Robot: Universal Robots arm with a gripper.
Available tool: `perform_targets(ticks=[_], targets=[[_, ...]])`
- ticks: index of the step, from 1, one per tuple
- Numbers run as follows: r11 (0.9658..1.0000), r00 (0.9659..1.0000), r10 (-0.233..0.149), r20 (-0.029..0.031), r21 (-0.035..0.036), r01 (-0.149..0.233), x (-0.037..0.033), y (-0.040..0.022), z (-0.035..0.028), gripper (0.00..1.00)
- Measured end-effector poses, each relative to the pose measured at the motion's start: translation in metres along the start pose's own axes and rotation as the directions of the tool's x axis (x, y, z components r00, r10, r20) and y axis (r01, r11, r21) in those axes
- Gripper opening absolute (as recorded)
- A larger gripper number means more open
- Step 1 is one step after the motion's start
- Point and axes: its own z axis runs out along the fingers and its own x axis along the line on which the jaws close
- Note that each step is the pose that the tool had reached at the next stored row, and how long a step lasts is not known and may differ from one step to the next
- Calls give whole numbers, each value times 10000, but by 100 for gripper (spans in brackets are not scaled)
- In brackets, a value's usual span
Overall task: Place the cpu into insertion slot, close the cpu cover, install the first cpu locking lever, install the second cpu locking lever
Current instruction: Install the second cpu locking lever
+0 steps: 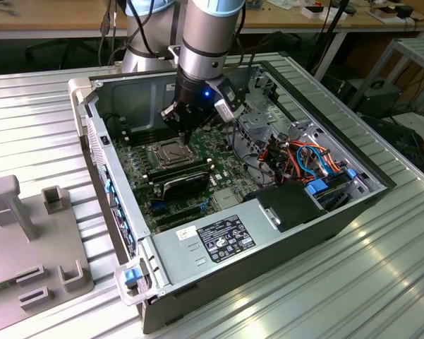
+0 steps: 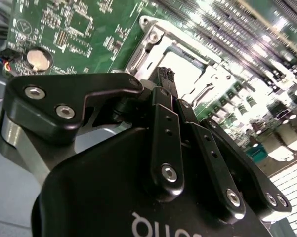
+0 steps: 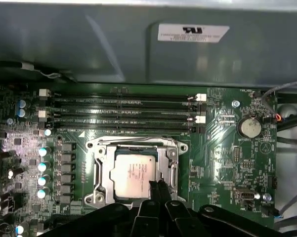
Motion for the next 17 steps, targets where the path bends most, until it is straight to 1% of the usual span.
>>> perform_targets(ticks=[3, 4, 5, 6, 8, 11, 17], targets=[[10000, 10000, 0, 0, -1, 0, -13, -81, -2, 11], [10000, 10000, 0, -4, -1, 0, -23, -98, -3, 11], [10000, 10000, 1, -18, 0, -1, -70, -104, -4, 11], [10000, 10000, 0, -26, 0, 0, -93, -113, -4, 11], [10000, 10000, 1, -28, -1, -1, -93, -194, -6, 11], [10000, 10000, 0, -28, -2, 0, -91, -284, -9, 11], [10000, 10000, 1, -28, -2, -1, -28, -284, -2, 11]])
